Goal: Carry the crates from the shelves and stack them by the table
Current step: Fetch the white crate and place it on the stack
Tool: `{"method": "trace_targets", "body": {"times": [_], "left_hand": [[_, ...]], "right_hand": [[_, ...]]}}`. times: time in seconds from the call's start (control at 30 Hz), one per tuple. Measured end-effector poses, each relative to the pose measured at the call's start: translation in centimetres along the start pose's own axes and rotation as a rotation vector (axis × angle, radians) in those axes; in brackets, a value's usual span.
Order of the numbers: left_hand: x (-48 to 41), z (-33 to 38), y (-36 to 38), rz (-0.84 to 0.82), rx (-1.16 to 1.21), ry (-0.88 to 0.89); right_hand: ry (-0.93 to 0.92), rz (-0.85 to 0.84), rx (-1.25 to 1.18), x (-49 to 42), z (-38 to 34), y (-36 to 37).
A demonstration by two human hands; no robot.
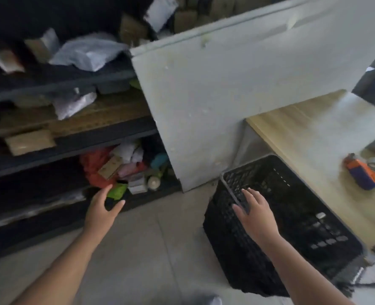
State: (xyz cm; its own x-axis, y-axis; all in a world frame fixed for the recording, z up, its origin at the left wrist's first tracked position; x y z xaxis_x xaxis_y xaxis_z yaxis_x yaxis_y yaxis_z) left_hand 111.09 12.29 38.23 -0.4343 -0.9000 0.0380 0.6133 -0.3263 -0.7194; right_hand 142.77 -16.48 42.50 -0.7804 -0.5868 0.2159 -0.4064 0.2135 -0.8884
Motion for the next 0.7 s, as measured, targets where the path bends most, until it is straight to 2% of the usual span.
{"method": "trace_targets", "body": {"times": [0.2, 0.43, 0.53, 0.7], "left_hand": [[11.4, -15.1, -14.6, 0.289, 0.105, -0.305], [27.9, -32.9, -29.5, 0.54, 0.184, -0.656], [33.8, -37.8, -34.3, 0.687, 0.215, -0.764], [39.4, -44.8, -39.8, 0.816, 0.249, -0.895]], "right_hand": [[-0.332, -0.101, 0.021, 4.4, -19.3, 8.2], [-0.653, -0.339, 0.061, 18.1, -41.8, 23.5], [-0.804, -0.429, 0.058, 23.1, -48.9, 29.0], [-0.892, -0.576, 0.064, 28.5, -58.6, 36.5]]}}
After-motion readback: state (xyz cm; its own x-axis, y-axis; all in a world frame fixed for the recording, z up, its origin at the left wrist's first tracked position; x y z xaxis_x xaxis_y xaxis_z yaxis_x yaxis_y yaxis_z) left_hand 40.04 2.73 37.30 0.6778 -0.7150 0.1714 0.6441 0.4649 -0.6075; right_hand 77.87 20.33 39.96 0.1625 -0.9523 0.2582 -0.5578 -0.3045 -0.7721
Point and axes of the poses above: each hand's wrist, its own x-axis away from the middle knuckle, its own y-axis out of the palm, z = x × y, the point moved 1 cm from there along -x, towards the middle knuckle, and after that the axes turned 5 degrees about y, right-handed, at the moved point
